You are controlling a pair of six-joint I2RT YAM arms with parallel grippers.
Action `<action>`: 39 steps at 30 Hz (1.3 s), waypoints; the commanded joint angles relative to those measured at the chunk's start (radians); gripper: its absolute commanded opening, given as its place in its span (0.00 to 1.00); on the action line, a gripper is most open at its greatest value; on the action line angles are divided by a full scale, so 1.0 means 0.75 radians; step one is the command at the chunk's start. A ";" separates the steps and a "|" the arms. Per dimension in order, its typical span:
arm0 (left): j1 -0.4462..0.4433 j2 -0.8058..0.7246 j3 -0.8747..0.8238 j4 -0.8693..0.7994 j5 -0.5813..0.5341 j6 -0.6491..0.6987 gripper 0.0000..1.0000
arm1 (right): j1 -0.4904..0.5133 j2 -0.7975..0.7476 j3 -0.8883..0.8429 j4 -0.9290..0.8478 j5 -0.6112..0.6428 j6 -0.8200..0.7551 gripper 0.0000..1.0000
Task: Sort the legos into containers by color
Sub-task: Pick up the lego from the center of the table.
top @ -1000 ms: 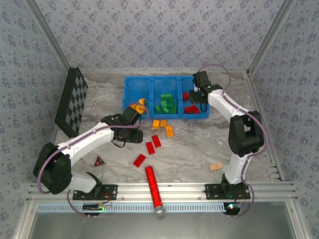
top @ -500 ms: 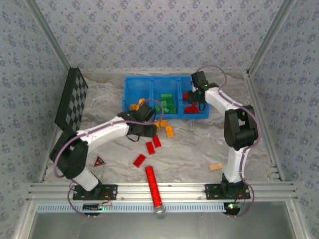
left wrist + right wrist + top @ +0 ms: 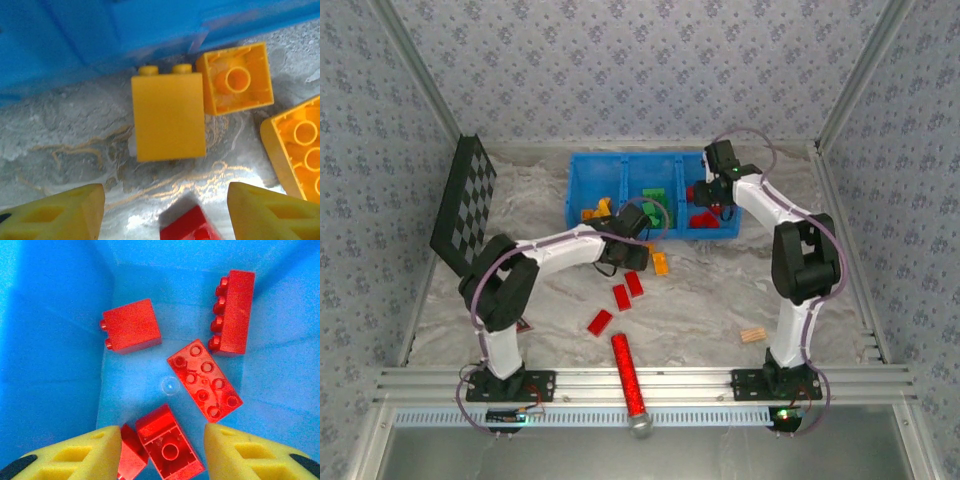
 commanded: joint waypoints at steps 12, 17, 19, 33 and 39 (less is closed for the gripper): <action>0.001 0.191 0.159 -0.028 -0.094 -0.006 0.57 | 0.131 -0.455 -0.292 -0.086 -0.111 -0.041 0.49; 0.005 0.186 0.137 -0.008 -0.116 -0.008 0.46 | 0.234 -0.576 -0.413 -0.100 -0.080 -0.016 0.48; 0.004 0.183 0.125 0.005 -0.119 -0.007 0.40 | 0.297 -0.627 -0.506 -0.094 -0.049 -0.020 0.48; 0.003 -0.059 -0.064 -0.034 -0.123 -0.043 0.25 | 0.580 -0.687 -0.822 0.145 -0.170 0.136 0.55; 0.006 -0.317 -0.164 -0.100 -0.166 -0.081 0.25 | 0.644 -0.619 -0.781 0.234 -0.233 0.171 0.58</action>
